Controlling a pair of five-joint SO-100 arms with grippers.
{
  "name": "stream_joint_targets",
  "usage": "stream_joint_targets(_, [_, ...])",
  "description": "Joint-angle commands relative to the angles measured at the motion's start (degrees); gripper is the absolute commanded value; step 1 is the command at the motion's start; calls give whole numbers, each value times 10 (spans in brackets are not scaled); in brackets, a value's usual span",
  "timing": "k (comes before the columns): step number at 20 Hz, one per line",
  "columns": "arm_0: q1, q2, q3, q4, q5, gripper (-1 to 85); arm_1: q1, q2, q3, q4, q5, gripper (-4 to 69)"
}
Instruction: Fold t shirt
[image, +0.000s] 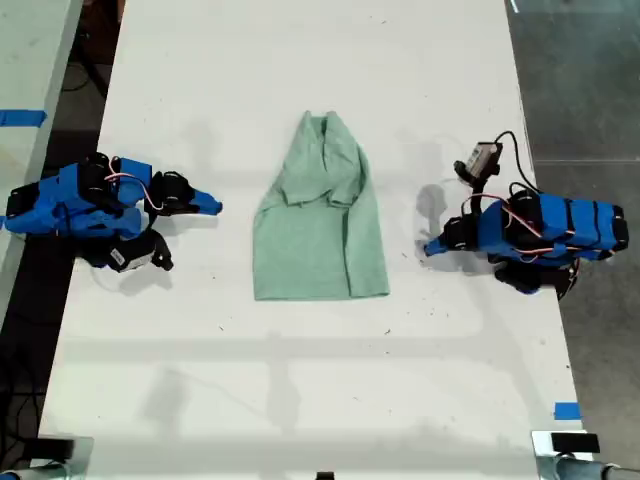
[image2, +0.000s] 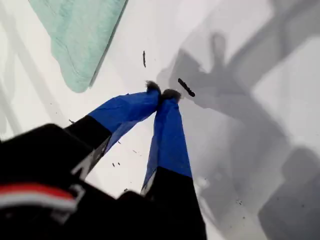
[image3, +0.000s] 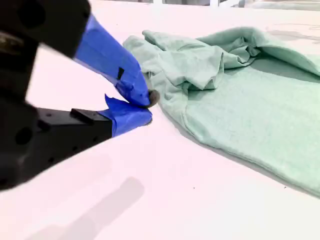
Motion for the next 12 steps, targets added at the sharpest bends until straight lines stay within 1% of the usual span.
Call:
stream_joint_targets(1, [6, 2, 3, -9, -2, -1, -4, 7, 16, 4, 6, 16])
stream_joint_targets(12, [10, 2, 2, -9, -2, -1, -5, 7, 16, 4, 8, 16])
